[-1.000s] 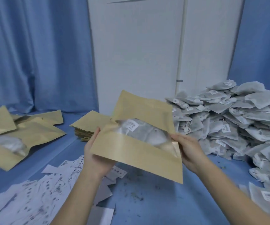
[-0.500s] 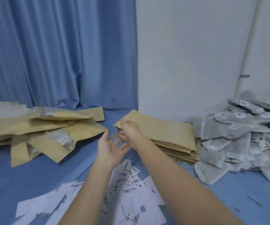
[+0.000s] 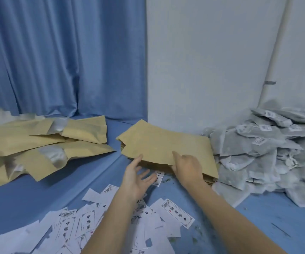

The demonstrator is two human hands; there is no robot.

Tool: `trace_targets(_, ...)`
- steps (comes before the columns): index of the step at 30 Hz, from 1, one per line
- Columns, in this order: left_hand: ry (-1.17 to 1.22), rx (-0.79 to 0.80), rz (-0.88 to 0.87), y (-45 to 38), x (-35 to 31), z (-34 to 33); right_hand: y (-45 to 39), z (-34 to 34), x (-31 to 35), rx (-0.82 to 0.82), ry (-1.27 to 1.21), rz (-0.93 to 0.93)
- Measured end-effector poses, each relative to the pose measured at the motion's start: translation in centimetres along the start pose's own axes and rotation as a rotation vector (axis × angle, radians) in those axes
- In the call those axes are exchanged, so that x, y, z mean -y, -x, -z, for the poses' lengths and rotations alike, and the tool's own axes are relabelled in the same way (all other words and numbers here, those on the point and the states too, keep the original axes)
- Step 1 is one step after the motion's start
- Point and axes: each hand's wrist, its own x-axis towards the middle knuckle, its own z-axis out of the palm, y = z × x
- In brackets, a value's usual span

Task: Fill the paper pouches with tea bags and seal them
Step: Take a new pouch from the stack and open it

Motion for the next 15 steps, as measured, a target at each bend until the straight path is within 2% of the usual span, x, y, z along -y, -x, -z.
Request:
trace_targets(3, -0.008, 0.099, 0.013, 0.9, 1.5, -1.5, 2.7, 0.5, 1.0, -0.346, -0.110, 0.083)
trace_targets(6, -0.032, 0.196, -0.025, 2.2, 2.2, -2.8, 4.4, 1.4, 2.1, -0.530, -0.183, 0.122)
trace_targets(9, -0.055, 0.152, -0.113, 3.4, 2.0, -4.1, 5.3, 3.2, 2.9, -0.598, -0.236, 0.137)
trace_targets(11, -0.093, 0.106, -0.224, 4.5, 1.7, -4.8, 5.8, 4.7, 2.9, -0.552, -0.282, 0.156)
trace_targets(12, -0.140, 0.086, -0.293, 5.1, 1.7, -4.9, 6.0, 5.6, 3.0, -0.460, -0.341, 0.171)
trace_targets(15, -0.484, -0.096, -0.550, 6.9, 1.6, -5.2, 6.8, 8.8, 2.6, -0.016, -0.667, 0.168)
